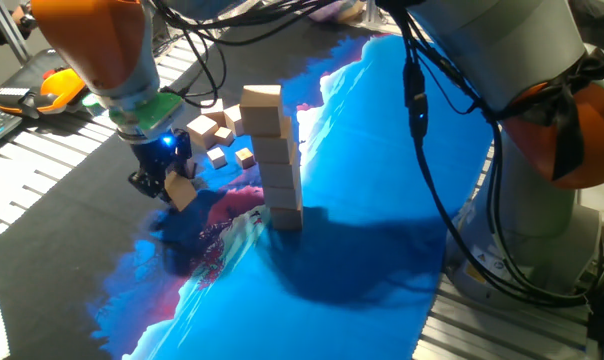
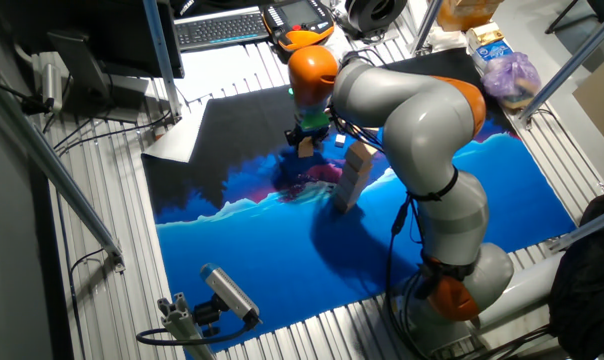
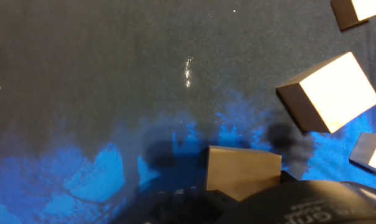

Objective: Stack the blocks in a vertical line of five

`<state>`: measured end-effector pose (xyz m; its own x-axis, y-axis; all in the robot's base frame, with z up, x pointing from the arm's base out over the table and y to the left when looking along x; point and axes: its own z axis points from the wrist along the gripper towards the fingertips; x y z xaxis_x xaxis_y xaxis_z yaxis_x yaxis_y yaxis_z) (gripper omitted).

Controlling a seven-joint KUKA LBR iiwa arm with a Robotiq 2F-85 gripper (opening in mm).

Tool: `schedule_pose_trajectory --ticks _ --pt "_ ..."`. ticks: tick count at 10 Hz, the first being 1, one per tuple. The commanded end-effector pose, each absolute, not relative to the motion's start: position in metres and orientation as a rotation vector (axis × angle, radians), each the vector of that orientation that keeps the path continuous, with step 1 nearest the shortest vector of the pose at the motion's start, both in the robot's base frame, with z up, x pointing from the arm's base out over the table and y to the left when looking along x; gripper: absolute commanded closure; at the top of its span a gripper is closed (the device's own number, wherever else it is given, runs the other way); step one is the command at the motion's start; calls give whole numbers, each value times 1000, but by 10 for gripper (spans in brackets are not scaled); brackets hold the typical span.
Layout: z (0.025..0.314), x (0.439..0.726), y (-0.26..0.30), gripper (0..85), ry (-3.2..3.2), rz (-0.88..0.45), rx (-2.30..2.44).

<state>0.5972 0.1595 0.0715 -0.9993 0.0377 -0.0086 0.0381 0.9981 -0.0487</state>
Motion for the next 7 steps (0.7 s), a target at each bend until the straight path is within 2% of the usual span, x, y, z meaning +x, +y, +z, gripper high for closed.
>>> schedule_pose_trajectory --ticks 1,7 --pt "71 596 160 850 3133 -74 57" --pt "60 588 167 850 3117 14 -3"
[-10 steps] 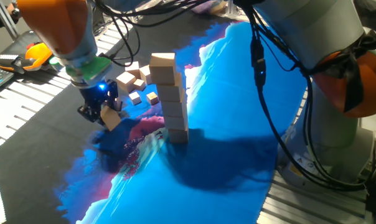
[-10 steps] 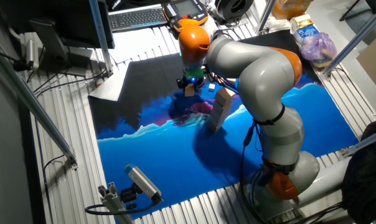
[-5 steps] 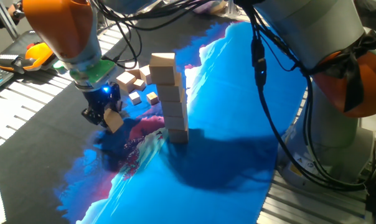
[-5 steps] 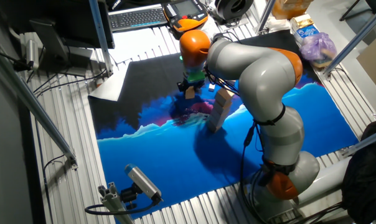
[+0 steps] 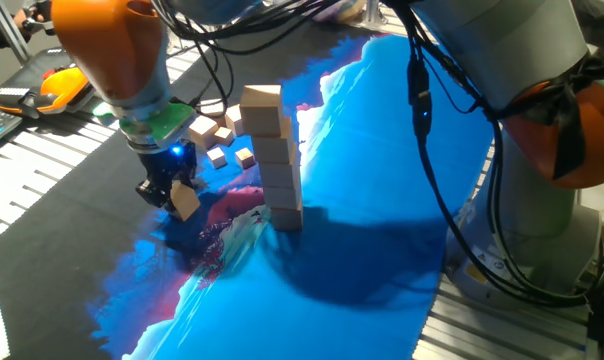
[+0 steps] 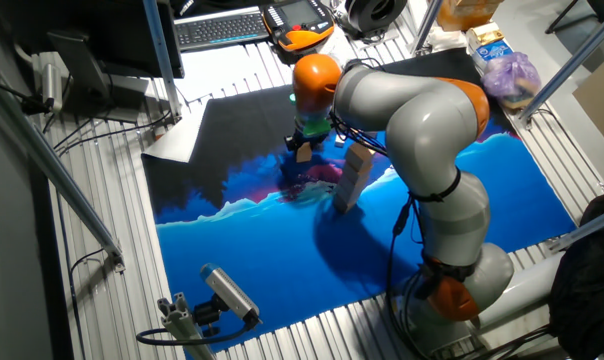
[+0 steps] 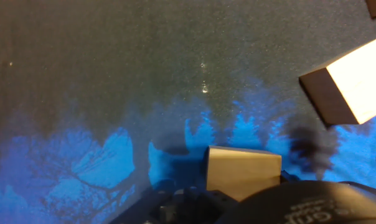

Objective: Stack the blocks in a vertical line of five

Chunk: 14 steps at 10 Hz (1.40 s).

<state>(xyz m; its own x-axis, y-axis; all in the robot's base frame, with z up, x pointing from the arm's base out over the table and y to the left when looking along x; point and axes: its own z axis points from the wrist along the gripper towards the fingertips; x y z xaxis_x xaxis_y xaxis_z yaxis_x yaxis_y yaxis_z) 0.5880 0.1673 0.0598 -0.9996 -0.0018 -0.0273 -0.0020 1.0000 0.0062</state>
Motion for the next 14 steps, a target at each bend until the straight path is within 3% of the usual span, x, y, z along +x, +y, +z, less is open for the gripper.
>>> schedule_pose_trajectory --ticks 1,6,10,12,13,14 --pt "59 587 168 850 3112 7 -6" --pt "55 586 170 850 3106 29 21" --pt "54 587 170 170 3069 -8 93" --pt "54 586 170 170 3069 -8 100" --pt "55 587 170 0 3072 -6 103" --pt "57 587 170 0 3076 -6 110"
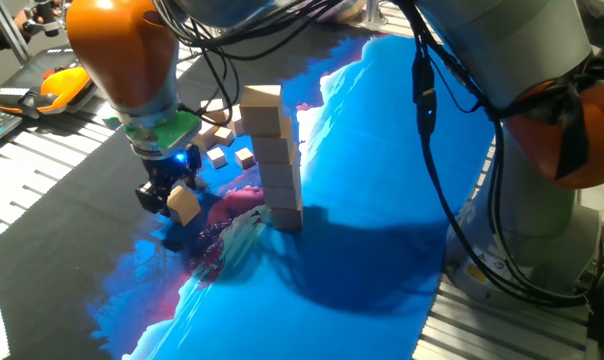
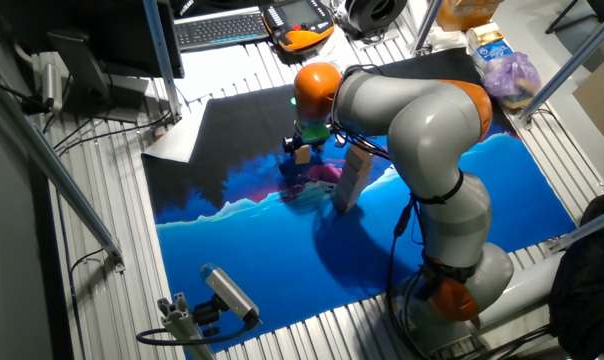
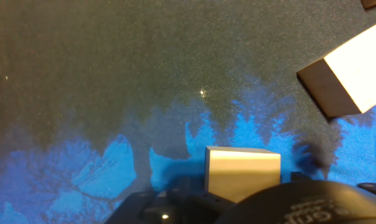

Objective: Stack the blocks in a vertical line of five

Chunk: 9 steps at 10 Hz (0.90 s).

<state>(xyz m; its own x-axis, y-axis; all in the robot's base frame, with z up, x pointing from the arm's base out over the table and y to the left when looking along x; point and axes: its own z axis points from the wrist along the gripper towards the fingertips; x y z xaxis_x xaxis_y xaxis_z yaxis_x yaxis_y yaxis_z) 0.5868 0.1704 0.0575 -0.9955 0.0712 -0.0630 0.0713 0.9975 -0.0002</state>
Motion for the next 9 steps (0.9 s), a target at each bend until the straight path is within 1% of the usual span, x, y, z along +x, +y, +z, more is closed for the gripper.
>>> schedule_pose_trajectory --ticks 1,3,6,9 --pt "60 587 170 0 3079 -3 117" --pt "68 588 169 0 3078 8 176" --pt "93 600 163 0 3093 10 359" --pt "112 624 155 0 3081 -18 661"
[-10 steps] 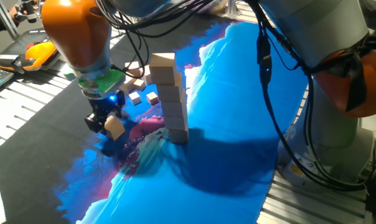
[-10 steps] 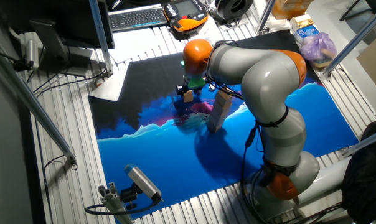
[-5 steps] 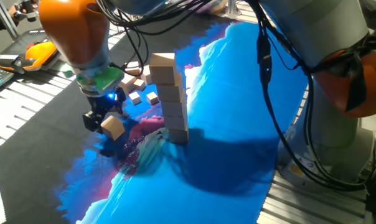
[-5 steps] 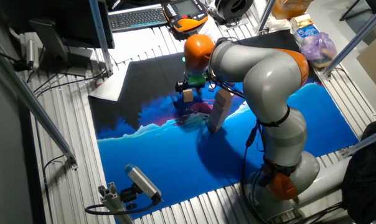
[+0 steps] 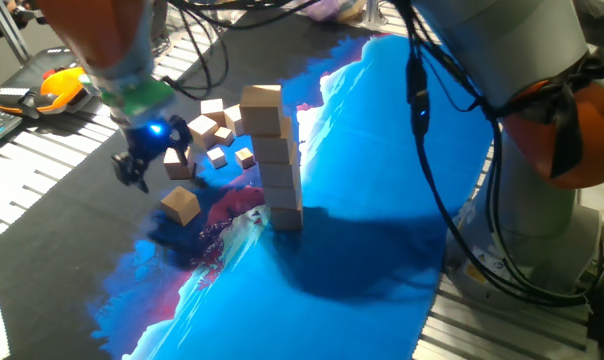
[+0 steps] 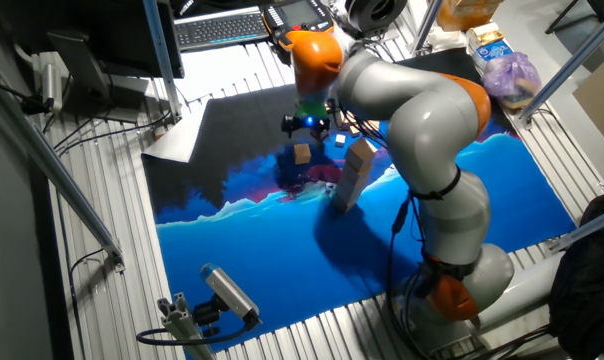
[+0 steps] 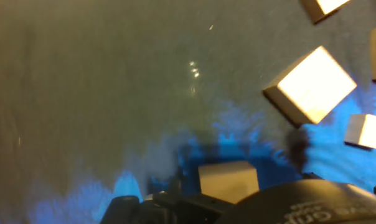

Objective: Stack the blocks in a vertical line of five

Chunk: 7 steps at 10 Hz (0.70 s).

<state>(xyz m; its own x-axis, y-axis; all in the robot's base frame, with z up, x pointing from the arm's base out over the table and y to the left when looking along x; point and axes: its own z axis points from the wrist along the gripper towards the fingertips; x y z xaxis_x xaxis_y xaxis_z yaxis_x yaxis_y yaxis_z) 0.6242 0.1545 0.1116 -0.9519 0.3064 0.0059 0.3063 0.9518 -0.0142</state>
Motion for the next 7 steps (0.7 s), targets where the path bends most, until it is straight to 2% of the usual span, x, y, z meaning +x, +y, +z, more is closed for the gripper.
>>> schedule_pose_trajectory --ticks 1,7 --pt "114 630 145 170 -3049 39 -672" --pt "104 635 110 170 -2980 102 -1005"
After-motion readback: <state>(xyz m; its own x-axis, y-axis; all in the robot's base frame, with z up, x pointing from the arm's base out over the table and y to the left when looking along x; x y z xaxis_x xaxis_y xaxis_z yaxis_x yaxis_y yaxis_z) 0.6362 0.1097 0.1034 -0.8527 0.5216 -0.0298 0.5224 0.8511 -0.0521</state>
